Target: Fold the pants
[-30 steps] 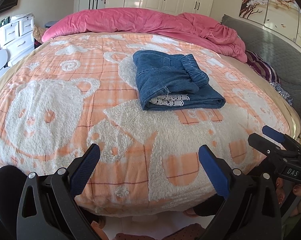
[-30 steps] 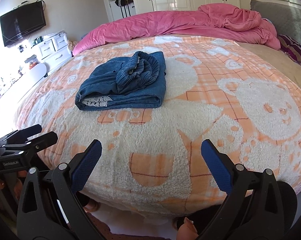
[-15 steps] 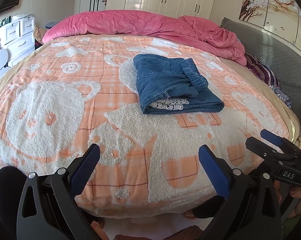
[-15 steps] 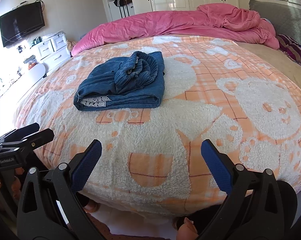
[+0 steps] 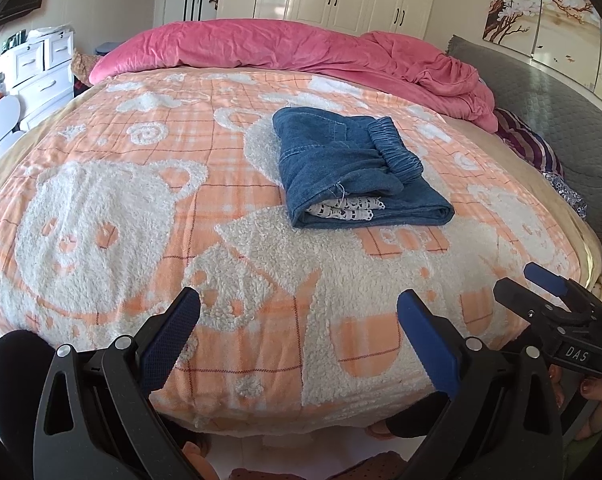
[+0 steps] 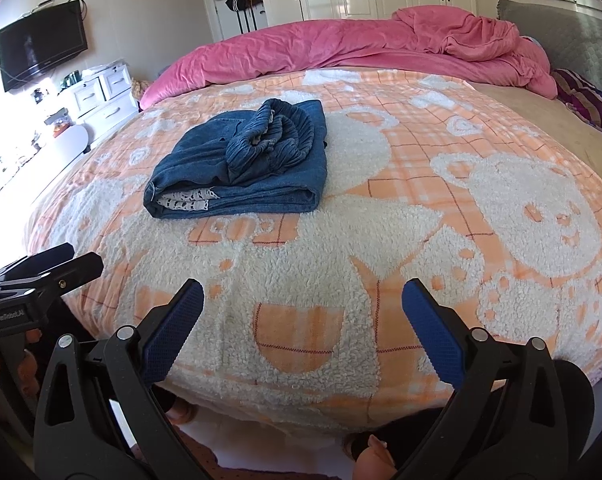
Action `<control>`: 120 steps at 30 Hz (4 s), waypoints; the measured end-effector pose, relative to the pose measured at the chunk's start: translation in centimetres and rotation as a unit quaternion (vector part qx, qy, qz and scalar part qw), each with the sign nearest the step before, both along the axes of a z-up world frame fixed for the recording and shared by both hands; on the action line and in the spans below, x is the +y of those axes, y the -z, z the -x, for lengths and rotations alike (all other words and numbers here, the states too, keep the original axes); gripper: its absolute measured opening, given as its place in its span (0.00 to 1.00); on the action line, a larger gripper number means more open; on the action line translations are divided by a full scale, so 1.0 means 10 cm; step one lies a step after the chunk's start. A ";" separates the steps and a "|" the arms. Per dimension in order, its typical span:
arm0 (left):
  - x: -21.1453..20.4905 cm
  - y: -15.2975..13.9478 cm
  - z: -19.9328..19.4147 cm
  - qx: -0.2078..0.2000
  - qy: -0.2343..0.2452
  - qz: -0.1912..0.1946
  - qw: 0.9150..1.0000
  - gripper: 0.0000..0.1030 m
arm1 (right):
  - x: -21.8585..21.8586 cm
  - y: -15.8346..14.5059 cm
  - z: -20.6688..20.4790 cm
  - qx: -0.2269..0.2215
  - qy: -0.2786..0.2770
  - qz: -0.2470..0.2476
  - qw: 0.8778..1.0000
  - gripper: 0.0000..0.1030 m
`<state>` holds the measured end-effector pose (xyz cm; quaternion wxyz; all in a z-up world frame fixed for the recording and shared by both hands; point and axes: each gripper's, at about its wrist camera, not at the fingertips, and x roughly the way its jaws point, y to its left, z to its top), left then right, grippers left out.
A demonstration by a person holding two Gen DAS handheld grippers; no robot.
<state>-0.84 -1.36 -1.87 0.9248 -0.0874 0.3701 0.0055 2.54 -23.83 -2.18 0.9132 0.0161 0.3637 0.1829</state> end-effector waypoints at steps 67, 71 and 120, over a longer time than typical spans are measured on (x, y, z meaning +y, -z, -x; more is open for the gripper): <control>1.36 -0.07 -1.18 0.076 -0.093 0.024 0.992 0.96 | -1.48 -0.04 -1.14 0.041 0.210 0.017 0.977 0.91; 2.10 0.06 -1.70 0.115 -0.175 -0.035 0.977 0.96 | -2.45 -0.01 -1.85 0.057 0.336 0.058 0.938 0.91; 2.50 0.44 -1.90 0.097 -0.220 -0.067 0.968 0.96 | -2.98 0.47 -2.53 0.136 0.398 0.103 0.901 0.92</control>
